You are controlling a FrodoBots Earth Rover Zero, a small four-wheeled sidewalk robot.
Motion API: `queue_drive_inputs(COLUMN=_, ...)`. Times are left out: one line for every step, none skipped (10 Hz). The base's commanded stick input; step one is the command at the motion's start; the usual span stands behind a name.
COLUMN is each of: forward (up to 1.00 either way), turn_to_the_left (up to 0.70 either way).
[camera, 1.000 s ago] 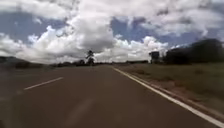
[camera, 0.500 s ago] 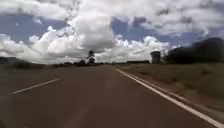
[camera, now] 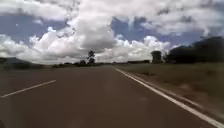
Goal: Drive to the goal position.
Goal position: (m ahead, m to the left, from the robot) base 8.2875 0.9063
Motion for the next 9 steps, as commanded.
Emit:
queue_drive_inputs(forward=0.85, turn_to_the_left=0.0)
queue_drive_inputs(forward=0.85, turn_to_the_left=0.0)
queue_drive_inputs(forward=0.85, turn_to_the_left=-0.16)
queue_drive_inputs(forward=0.85, turn_to_the_left=-0.21)
queue_drive_inputs(forward=0.85, turn_to_the_left=-0.18)
queue_drive_inputs(forward=0.85, turn_to_the_left=-0.1)
queue_drive_inputs(forward=0.85, turn_to_the_left=-0.01)
queue_drive_inputs(forward=0.85, turn_to_the_left=0.0)
queue_drive_inputs(forward=0.85, turn_to_the_left=0.0)
